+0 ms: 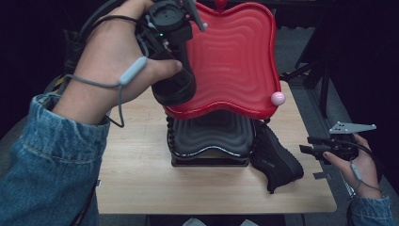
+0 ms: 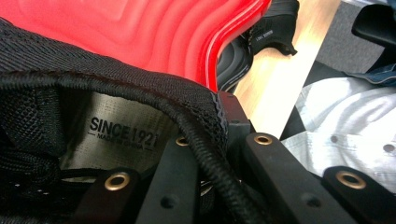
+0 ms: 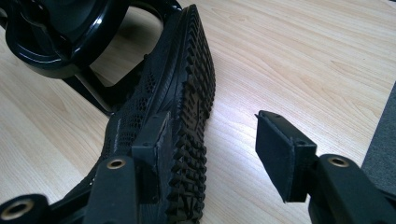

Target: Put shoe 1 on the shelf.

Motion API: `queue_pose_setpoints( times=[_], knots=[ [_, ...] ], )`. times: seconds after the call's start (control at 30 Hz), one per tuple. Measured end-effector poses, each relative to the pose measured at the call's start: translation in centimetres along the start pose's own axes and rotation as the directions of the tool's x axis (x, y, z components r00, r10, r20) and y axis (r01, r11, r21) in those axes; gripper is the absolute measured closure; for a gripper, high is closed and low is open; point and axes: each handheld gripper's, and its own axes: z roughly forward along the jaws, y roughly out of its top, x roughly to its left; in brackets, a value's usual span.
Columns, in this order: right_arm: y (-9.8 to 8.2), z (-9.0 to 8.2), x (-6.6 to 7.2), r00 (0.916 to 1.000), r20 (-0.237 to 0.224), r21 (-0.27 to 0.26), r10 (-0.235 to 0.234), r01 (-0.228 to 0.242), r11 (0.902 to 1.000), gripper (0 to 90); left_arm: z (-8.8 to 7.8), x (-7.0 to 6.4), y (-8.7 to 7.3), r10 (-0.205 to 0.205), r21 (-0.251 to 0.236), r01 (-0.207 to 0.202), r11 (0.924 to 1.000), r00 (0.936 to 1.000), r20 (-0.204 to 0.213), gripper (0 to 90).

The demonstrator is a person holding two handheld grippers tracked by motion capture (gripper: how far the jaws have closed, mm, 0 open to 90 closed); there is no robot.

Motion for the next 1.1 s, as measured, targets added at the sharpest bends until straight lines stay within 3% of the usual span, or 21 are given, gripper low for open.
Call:
queue_pose_setpoints(
  times=[0.17,0.33,0.5,0.63,1.1],
  knots=[
    [-0.1,-0.1,-0.1,1.0000,-0.003,-0.006,-0.002,0.002,1.0000,47.0,0.8,0.2,1.1,0.010,-0.010,-0.010,0.9999,0.9999,-0.003,87.5],
    [-0.1,-0.1,-0.2,1.0000,-0.006,-0.008,0.002,-0.002,1.0000,47.0,1.8,0.3,2.5,0.020,-0.018,-0.020,0.9996,0.9996,0.019,87.4],
    [-0.2,-0.2,-0.3,1.0000,-0.007,-0.013,-0.003,0.003,0.9999,47.0,2.8,0.5,3.7,0.047,-0.002,-0.047,0.9989,0.9988,0.013,87.4],
    [-0.2,-0.7,-0.2,0.9998,-0.009,-0.037,-0.018,0.017,0.9992,47.3,3.7,0.9,4.5,0.040,-0.007,-0.039,0.9992,0.9987,0.031,87.4],
    [-0.4,-0.7,-0.5,1.0000,-0.006,-0.039,-0.008,0.008,0.9992,47.3,5.6,1.4,5.9,0.047,0.003,-0.047,0.9989,0.9987,0.019,87.2]
  ],
)
